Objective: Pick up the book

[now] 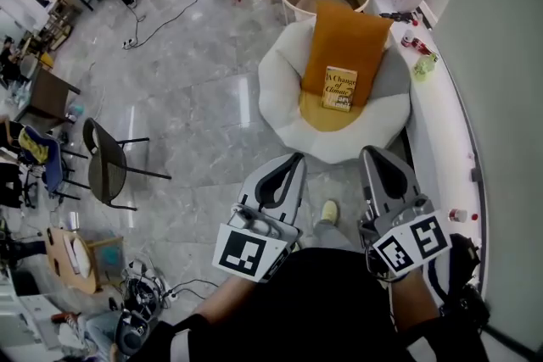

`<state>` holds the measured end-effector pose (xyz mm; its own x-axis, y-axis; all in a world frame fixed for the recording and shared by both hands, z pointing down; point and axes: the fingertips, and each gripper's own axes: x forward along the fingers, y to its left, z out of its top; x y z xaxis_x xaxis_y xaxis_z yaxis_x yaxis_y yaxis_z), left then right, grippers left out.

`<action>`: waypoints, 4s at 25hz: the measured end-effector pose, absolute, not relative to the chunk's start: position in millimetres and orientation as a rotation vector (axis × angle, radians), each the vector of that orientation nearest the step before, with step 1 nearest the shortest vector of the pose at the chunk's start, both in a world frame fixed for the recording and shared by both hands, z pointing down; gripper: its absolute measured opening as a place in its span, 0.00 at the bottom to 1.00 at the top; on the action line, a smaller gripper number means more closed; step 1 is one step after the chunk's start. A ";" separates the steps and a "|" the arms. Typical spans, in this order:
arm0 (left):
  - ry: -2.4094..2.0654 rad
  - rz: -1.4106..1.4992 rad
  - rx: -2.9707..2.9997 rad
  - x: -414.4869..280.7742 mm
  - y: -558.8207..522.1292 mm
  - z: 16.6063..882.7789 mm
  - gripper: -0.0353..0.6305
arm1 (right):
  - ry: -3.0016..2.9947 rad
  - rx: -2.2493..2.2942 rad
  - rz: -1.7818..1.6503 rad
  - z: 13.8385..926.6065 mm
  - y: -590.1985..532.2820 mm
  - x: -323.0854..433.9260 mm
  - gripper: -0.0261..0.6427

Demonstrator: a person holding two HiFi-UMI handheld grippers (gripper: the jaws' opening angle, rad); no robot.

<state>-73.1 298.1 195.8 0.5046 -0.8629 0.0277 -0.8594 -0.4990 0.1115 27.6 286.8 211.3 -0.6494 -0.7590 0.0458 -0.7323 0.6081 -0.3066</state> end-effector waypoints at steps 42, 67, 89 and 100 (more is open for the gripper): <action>-1.580 -0.025 2.600 -30.4 198.3 205.2 0.06 | 2.700 -1.184 -0.555 228.8 182.5 83.0 0.05; -1.405 -0.100 2.652 -77.6 45.3 208.5 0.06 | 2.695 -1.372 -0.486 224.0 38.8 35.4 0.05; -1.373 -0.084 2.676 -123.9 -28.4 209.0 0.06 | 2.720 -1.399 -0.468 224.0 -27.6 -15.3 0.05; -1.312 -0.086 2.690 -141.3 -62.0 216.5 0.06 | 2.720 -1.427 -0.497 231.6 -60.8 -40.1 0.05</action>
